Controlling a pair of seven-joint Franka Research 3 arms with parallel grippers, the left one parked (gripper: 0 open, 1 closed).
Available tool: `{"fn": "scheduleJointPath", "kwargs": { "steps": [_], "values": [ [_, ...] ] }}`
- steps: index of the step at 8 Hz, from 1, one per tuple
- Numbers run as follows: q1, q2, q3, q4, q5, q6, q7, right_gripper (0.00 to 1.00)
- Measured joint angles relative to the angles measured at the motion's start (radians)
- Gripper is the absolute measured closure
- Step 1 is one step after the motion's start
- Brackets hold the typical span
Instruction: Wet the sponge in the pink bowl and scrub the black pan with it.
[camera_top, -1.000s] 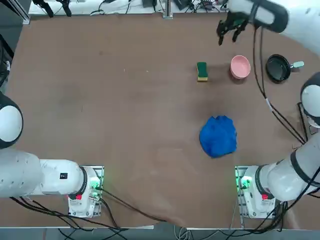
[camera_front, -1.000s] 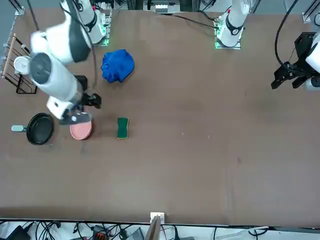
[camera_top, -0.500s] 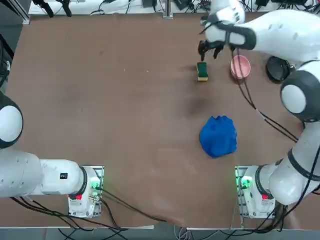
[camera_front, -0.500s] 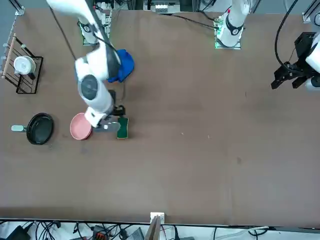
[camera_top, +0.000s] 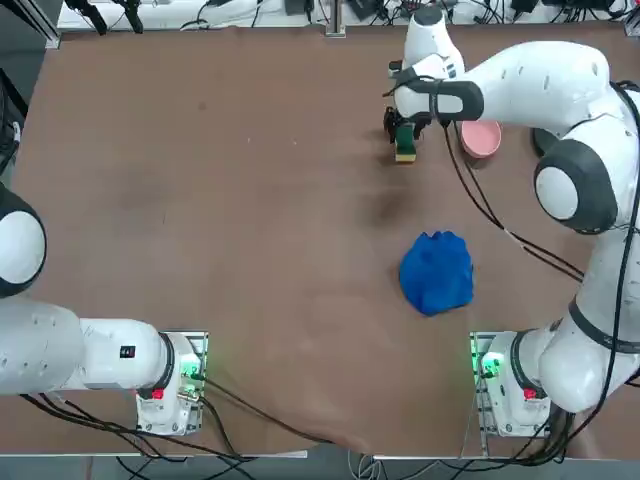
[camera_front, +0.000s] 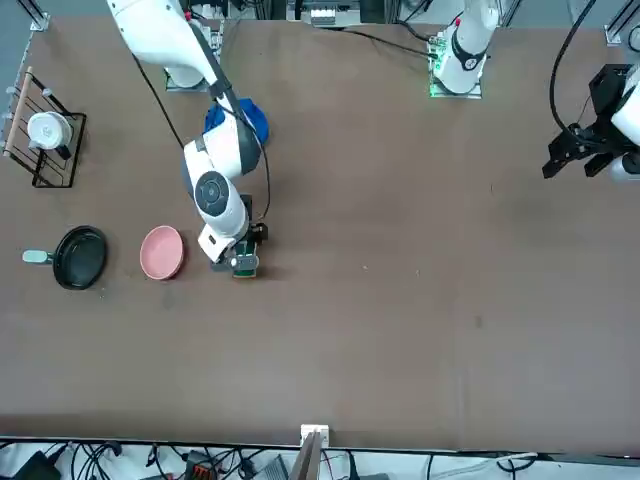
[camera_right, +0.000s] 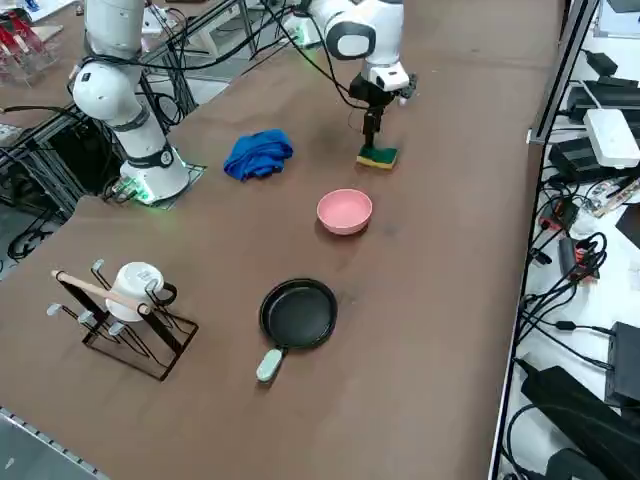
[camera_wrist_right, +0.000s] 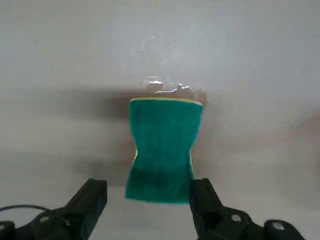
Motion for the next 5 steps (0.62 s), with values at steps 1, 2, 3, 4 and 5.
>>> {"fn": "scheduleJointPath", "kwargs": {
  "steps": [1,2,3,4,5],
  "values": [
    [-0.001,0.007,-0.003,-0.012,0.000,0.024,0.003,0.00],
    [-0.002,0.015,-0.004,-0.016,0.000,0.042,0.005,0.00],
    [-0.004,0.026,-0.004,-0.017,0.000,0.058,0.005,0.00],
    [-0.005,0.037,-0.005,-0.017,0.000,0.074,0.005,0.00],
    [-0.005,0.044,-0.005,-0.017,0.000,0.084,0.005,0.00]
  ]
}}
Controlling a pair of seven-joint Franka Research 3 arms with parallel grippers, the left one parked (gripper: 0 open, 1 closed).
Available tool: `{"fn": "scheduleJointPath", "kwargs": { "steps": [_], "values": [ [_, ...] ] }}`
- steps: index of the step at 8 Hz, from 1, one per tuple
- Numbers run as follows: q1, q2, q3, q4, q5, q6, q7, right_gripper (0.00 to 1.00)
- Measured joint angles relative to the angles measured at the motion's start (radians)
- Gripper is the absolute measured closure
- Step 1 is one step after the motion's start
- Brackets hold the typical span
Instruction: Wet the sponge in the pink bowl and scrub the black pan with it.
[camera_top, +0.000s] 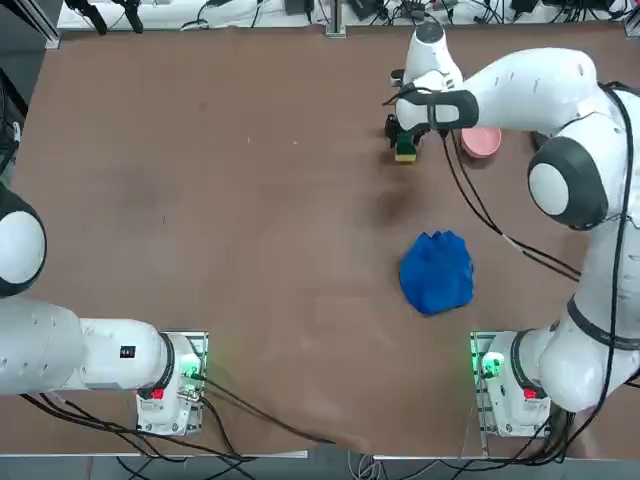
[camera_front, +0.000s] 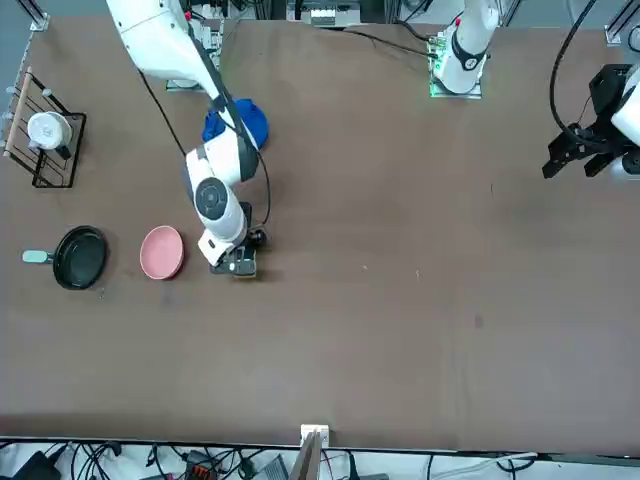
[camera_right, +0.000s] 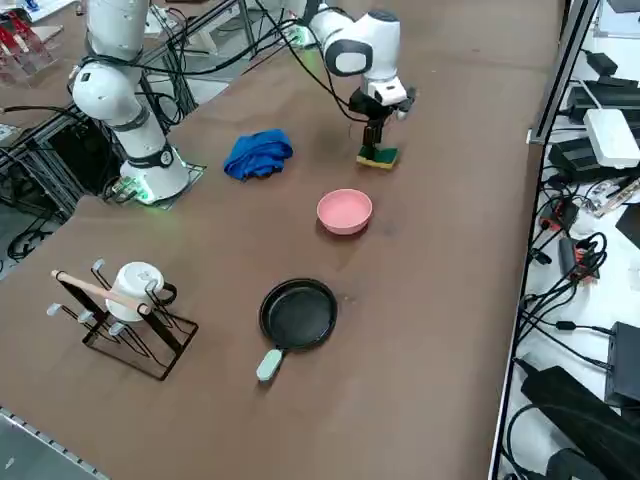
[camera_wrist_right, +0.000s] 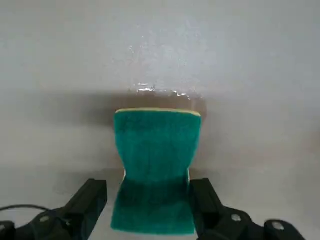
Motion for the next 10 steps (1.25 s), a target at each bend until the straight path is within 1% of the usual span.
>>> {"fn": "scheduleJointPath", "kwargs": {
  "steps": [2,4,7,8,9,10],
  "values": [
    [0.000,0.014,-0.001,0.000,-0.001,0.017,0.000,0.00],
    [-0.001,0.036,-0.004,0.000,-0.001,0.039,0.000,0.03],
    [-0.001,0.041,-0.006,0.001,-0.001,0.043,0.000,0.19],
    [-0.001,0.039,-0.006,0.005,-0.001,0.045,0.000,0.39],
    [-0.001,0.034,-0.007,0.011,-0.002,0.045,0.000,0.62],
    [-0.002,0.018,-0.014,0.016,-0.002,0.030,-0.001,0.66]
  ]
}}
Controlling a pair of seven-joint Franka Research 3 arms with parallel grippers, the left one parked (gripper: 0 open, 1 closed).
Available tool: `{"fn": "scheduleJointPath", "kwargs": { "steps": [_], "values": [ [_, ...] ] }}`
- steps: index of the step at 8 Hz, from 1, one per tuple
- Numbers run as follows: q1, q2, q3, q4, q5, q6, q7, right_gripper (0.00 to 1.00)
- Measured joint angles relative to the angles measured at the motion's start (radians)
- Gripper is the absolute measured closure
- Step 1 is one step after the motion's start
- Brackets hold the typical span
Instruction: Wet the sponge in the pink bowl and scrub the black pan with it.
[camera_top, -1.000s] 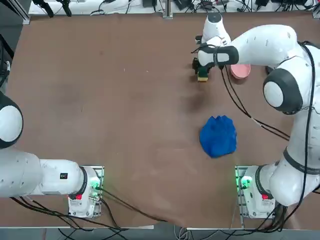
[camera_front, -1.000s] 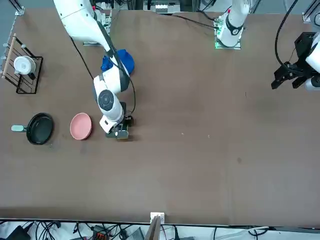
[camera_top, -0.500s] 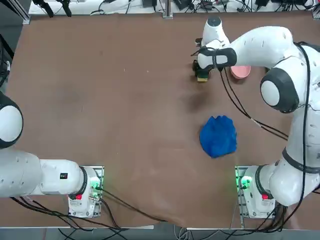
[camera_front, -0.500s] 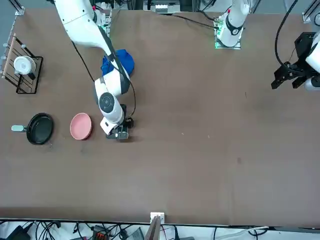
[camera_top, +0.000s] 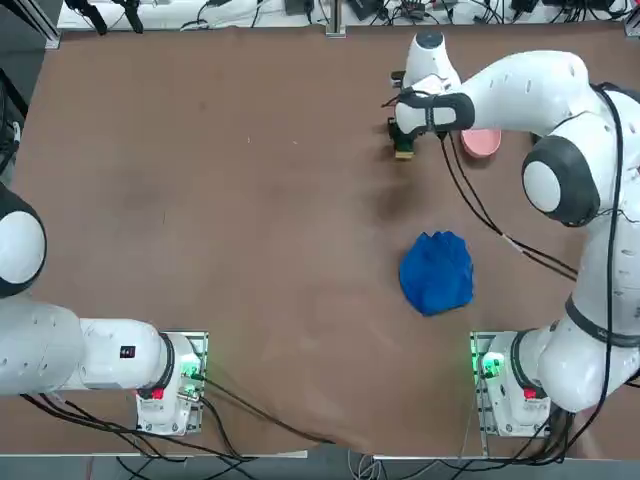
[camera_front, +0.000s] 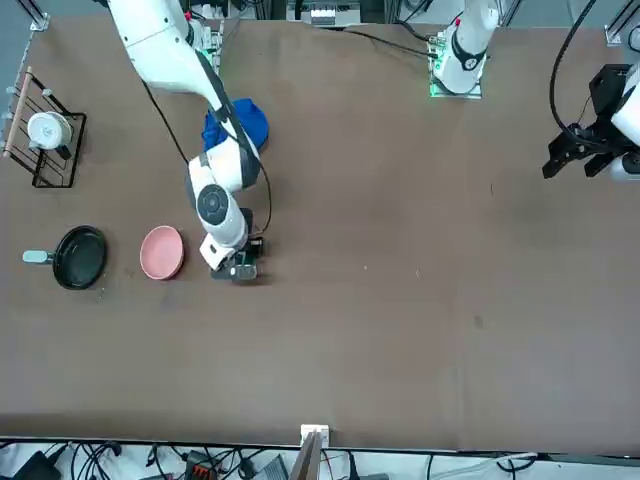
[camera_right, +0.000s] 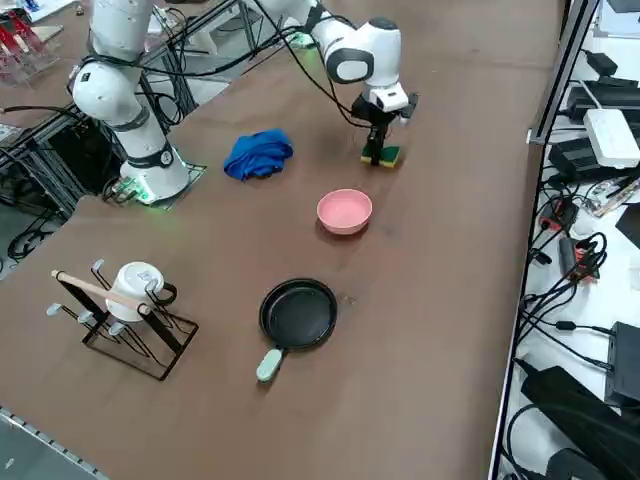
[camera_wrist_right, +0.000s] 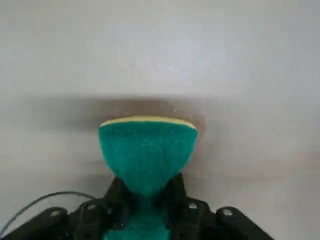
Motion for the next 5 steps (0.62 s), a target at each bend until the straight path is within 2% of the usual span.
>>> {"fn": "scheduleJointPath", "kwargs": {
  "steps": [2,5],
  "values": [
    [-0.021,-0.075,-0.024,0.006,-0.002,-0.114,-0.024,0.68],
    [-0.146,-0.189,-0.031,0.003,-0.003,-0.321,-0.183,0.68]
  ]
}}
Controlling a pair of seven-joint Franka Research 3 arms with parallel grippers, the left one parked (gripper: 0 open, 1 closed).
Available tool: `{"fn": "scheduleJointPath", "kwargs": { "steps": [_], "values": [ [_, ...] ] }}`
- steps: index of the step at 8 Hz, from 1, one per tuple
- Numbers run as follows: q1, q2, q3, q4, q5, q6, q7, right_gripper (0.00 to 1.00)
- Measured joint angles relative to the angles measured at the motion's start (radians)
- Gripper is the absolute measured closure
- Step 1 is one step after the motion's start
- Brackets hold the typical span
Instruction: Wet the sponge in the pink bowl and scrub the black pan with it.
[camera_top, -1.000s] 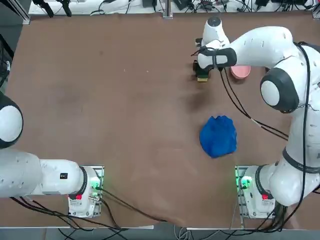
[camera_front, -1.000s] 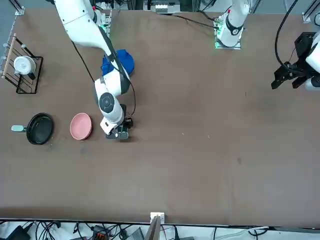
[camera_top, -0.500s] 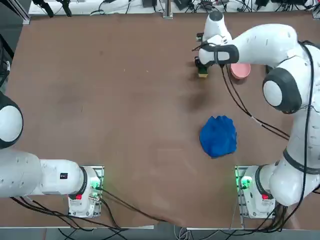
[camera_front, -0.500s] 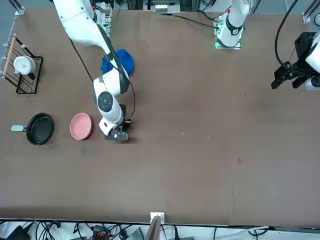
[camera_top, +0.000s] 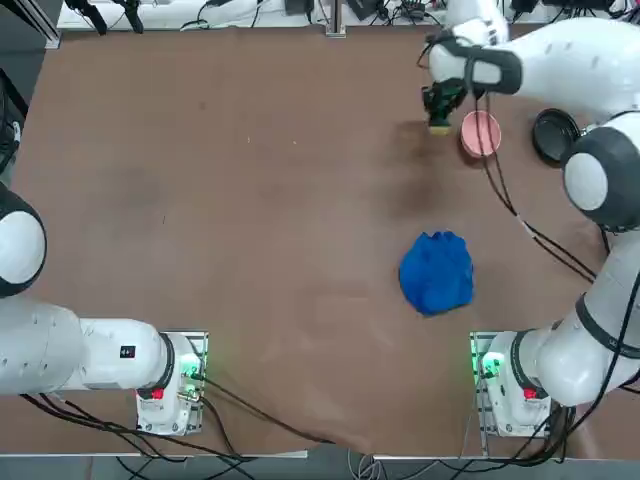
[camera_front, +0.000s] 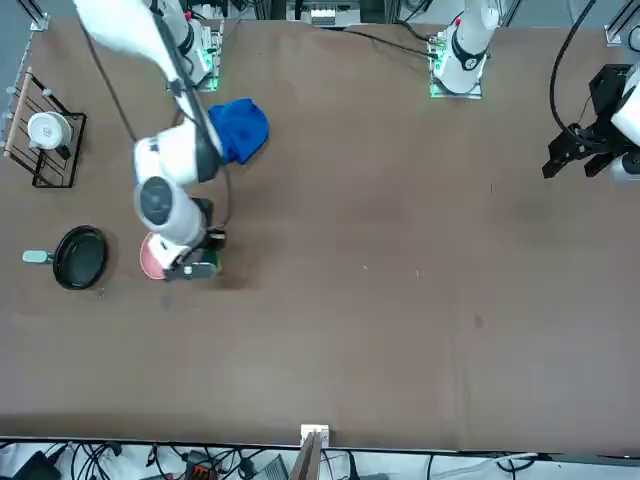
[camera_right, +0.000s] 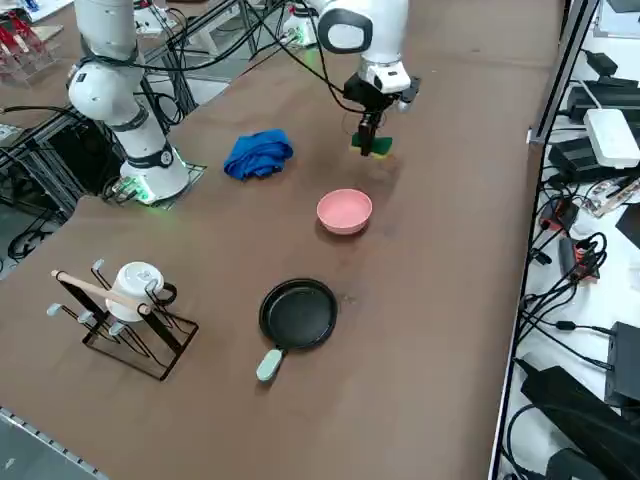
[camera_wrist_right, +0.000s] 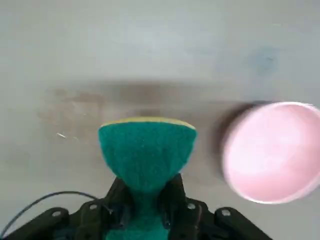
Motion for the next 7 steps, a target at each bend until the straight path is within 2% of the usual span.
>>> {"fn": "scheduleJointPath", "kwargs": {
  "steps": [4,7],
  "values": [
    [-0.162,0.018,-0.002,-0.018,-0.001,-0.060,-0.215,0.68],
    [-0.212,0.076,-0.001,-0.018,-0.001,-0.047,-0.250,0.68]
  ]
}}
